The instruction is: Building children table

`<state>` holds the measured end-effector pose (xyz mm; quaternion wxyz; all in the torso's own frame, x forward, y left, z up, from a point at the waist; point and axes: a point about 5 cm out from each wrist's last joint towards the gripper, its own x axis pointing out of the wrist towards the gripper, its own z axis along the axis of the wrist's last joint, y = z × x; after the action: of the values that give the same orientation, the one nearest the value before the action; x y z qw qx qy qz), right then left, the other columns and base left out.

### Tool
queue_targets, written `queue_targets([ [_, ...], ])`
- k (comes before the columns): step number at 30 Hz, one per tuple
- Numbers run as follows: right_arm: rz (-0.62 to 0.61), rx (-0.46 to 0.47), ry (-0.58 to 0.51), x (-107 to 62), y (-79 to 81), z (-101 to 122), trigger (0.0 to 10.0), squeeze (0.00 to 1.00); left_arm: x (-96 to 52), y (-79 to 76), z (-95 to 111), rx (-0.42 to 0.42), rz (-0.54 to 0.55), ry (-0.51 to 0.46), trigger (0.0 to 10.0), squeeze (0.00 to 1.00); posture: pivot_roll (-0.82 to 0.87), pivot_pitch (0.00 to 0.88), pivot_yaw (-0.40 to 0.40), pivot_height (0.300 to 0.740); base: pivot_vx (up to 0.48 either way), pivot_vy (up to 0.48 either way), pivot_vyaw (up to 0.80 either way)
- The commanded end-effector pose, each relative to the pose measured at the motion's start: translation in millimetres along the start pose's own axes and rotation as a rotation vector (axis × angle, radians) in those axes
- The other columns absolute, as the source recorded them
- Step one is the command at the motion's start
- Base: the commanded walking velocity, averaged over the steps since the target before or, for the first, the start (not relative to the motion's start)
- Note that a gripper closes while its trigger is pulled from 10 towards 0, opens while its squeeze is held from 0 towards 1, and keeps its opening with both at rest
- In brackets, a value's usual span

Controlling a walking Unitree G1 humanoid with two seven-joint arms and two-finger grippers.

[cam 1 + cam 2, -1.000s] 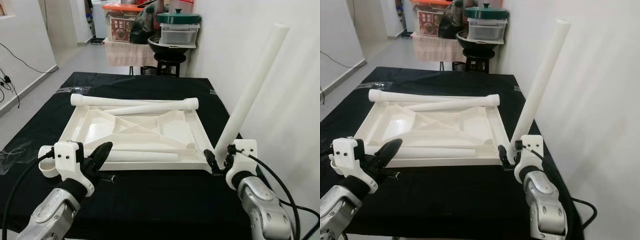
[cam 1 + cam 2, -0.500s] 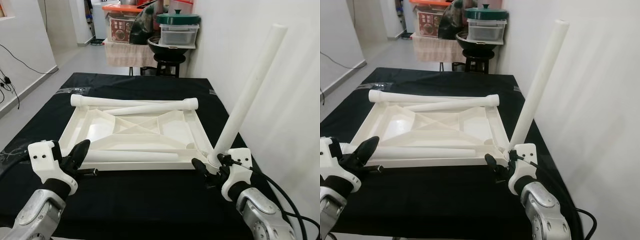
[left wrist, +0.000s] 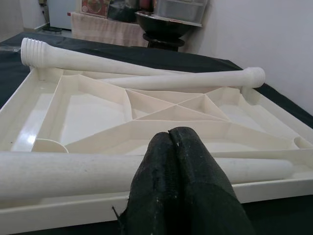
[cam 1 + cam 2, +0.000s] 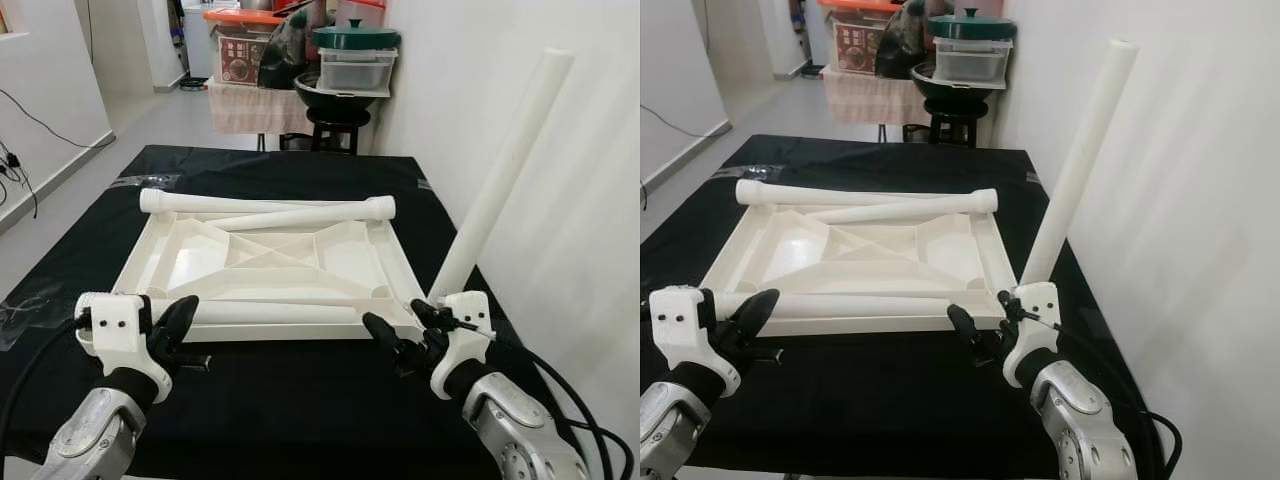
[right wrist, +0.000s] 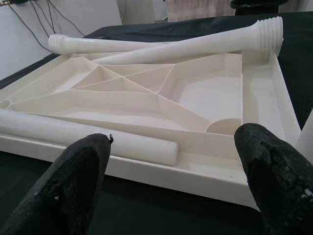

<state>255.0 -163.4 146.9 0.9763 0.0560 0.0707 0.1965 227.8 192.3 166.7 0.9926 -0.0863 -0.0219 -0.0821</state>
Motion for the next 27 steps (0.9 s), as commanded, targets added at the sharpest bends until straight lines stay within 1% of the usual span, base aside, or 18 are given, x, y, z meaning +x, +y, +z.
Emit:
queue_targets([
  [1, 0.014, 0.022, -0.003, 0.6, 1.3, -3.3, 10.0, 0.0, 0.0, 0.8, 0.2, 0.027, 0.004, -0.004, 10.0, 0.0, -0.07, 0.0, -0.06, 0.74, 0.0, 0.48, 0.0],
  [4, 0.025, 0.04, -0.009, 1.6, 1.7, -3.5, 10.0, 0.0, -0.1, 1.8, 1.1, 0.045, 0.027, -0.011, 10.0, 0.0, -0.07, 0.0, -0.06, 0.74, 0.0, 0.48, 0.0],
  [10, 0.032, 0.045, -0.01, 1.9, 2.2, -3.7, 10.0, 0.0, 0.4, 0.8, 1.2, 0.053, 0.025, -0.013, 10.0, 0.0, -0.07, 0.0, -0.059, 0.74, 0.0, 0.48, 0.0],
  [14, 0.03, 0.043, -0.012, 1.9, 2.0, -3.9, 10.0, 0.0, 1.1, 2.1, 3.8, 0.013, 0.039, -0.039, 10.0, 0.0, -0.07, 0.0, -0.055, 0.74, 0.0, 0.43, 0.0],
  [20, 0.023, 0.033, -0.011, 2.2, 1.5, -3.6, 10.0, 0.0, 2.6, 2.1, 8.0, 0.038, 0.038, -0.06, 10.0, 0.0, -0.07, 0.0, -0.057, 0.74, 0.0, 0.0, 0.0],
  [22, 0.006, 0.016, -0.019, 3.3, 0.5, -1.9, 10.0, 0.0, 5.1, 0.3, 10.5, 0.046, 0.031, -0.067, 10.0, 0.0, -0.07, 0.0, -0.057, 0.74, 0.0, 0.0, 0.0],
  [25, -0.03, 0.015, -0.041, 6.0, -1.6, 1.7, 10.0, 0.0, 8.0, -3.7, 14.2, 0.105, 0.013, -0.081, 10.0, 0.0, -0.07, 0.0, -0.055, 0.74, 0.0, 0.0, 0.0],
  [27, -0.045, 0.011, -0.049, 7.9, -2.5, 3.9, 10.0, 0.0, 8.9, -5.3, 15.0, 0.118, 0.005, -0.085, 10.0, 0.0, -0.07, 0.0, -0.055, 0.74, 0.0, 0.0, 0.0],
])
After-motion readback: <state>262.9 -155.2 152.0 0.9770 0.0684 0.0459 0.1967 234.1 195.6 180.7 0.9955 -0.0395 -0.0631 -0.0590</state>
